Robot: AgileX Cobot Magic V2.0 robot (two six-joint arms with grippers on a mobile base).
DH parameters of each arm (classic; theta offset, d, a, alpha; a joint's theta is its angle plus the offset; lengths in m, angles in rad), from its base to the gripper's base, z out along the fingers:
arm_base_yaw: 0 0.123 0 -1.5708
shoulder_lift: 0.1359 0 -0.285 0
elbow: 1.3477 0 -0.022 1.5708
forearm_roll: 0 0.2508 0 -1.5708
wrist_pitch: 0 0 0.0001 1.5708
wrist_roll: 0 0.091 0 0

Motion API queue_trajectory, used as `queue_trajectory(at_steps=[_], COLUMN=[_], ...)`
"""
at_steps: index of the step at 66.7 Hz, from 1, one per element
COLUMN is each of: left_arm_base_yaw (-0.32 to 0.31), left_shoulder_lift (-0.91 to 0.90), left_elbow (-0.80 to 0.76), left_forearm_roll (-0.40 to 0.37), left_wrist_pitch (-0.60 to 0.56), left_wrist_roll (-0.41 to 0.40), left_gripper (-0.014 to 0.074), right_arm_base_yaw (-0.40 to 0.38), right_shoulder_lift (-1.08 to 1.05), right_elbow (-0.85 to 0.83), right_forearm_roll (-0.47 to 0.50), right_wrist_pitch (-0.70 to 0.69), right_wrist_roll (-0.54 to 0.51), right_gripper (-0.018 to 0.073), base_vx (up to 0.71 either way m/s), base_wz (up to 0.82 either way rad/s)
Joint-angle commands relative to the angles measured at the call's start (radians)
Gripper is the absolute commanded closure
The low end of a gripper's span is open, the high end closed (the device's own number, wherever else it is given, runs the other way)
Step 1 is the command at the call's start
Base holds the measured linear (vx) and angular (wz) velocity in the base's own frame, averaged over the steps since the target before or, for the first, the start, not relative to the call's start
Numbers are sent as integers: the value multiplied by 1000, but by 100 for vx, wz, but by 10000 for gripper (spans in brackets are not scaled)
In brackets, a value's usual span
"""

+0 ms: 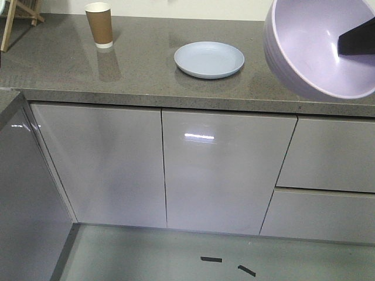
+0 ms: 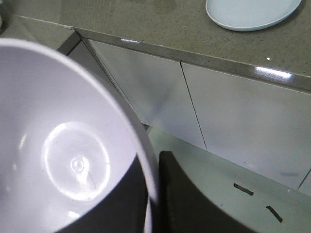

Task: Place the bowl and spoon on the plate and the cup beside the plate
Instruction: 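Drive the base toward the counter with the pale blue plate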

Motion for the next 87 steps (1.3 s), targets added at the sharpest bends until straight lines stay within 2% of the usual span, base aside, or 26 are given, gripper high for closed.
queue_trajectory(at_steps=[1,87], left_arm_base_yaw=[-1,-1], left_shoulder_lift=[-14,-14], left_elbow=[-25,-25], left_forearm_roll=[-26,-26], left_wrist_pitch=[-61,-61], left_wrist_roll=[0,0], left_gripper=[603,603], right_arm_base_yaw=[-2,-2], right_shoulder_lift=[-25,-25], right_elbow=[-26,-26], right_forearm_roll=[48,48], right_wrist_pitch=[-47,-47], right_wrist_roll=[-7,-7], right_gripper=[566,566], base_vx=[4,7], base_wz=[-3,2])
